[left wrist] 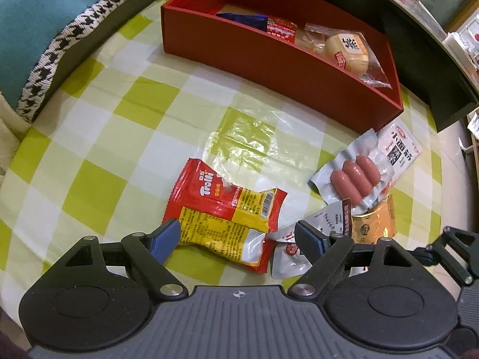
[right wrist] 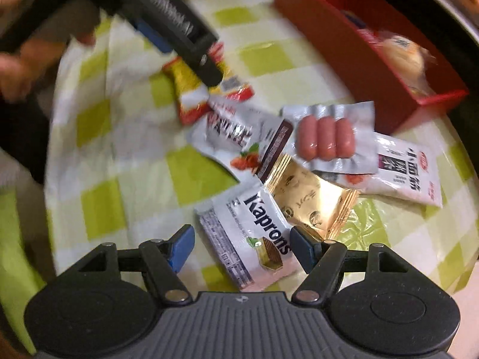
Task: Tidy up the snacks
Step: 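Grasp the Kaprons packet with the right tool while the left tool hovers over the Trolli pack, then grasp the white red-date packet with the left tool while the right tool holds the Kaprons packet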
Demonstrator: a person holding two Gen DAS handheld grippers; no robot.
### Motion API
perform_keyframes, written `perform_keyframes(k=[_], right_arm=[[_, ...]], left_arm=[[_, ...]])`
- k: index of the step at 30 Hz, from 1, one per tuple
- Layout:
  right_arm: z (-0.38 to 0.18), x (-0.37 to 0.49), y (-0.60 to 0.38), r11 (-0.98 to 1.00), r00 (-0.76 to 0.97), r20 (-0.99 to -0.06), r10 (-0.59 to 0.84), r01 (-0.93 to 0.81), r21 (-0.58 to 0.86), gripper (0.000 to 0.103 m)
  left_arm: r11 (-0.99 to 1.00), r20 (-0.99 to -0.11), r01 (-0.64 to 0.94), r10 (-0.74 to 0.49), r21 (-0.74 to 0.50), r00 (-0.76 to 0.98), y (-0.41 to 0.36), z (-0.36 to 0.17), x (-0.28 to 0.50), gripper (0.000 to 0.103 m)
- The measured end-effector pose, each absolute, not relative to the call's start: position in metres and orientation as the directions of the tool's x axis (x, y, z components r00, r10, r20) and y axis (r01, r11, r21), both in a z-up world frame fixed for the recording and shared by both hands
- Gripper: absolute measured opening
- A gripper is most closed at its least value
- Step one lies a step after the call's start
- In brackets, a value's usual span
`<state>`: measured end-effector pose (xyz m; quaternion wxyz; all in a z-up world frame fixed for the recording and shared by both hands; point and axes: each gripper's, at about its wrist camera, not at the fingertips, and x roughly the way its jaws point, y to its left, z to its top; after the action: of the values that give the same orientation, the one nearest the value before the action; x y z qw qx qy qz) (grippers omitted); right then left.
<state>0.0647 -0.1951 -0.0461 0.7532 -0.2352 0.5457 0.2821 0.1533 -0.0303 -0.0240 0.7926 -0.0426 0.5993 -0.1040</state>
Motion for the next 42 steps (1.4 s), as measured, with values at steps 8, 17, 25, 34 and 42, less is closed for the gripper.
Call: perform_keyframes(k=[8,17,25,34,42], right_arm=[[-0.064,0.066,-0.182,0.787,0.247,-0.956,0.158,-0.617,-0.03,0.074],[-0.051,0.046,-0.22,0.913,0.286,-0.942,0.174,-0.405,0.046,0.064],[-0.053,0.044,-0.243,0.945,0.288,-0.944,0.164,-0.321,0.066,0.063],[-0.053,0.043,-0.251,0.946,0.283,-0.941,0.184,-0.312,0.091,0.065],[-0.059,0.045,-0.247,0.933,0.256,-0.936,0.24,-0.327,0.15,0.1]], left_arm=[[0.975,-0.945,0.108,-0.214,-0.193,0.246,-0.025,-0.029,0.155,0.088],[0.956,-0.924,0.191,-0.269,-0.223,0.27,-0.045,-0.016,0.152,0.089],[0.871,-0.924,0.473,-0.283,-0.135,0.258,-0.107,-0.016,0.138,0.09],[0.725,-0.95,0.687,-0.172,0.058,0.262,-0.138,-0.045,0.12,0.088],[0.713,-0.947,0.696,-0.161,0.082,0.277,-0.134,-0.048,0.112,0.072]])
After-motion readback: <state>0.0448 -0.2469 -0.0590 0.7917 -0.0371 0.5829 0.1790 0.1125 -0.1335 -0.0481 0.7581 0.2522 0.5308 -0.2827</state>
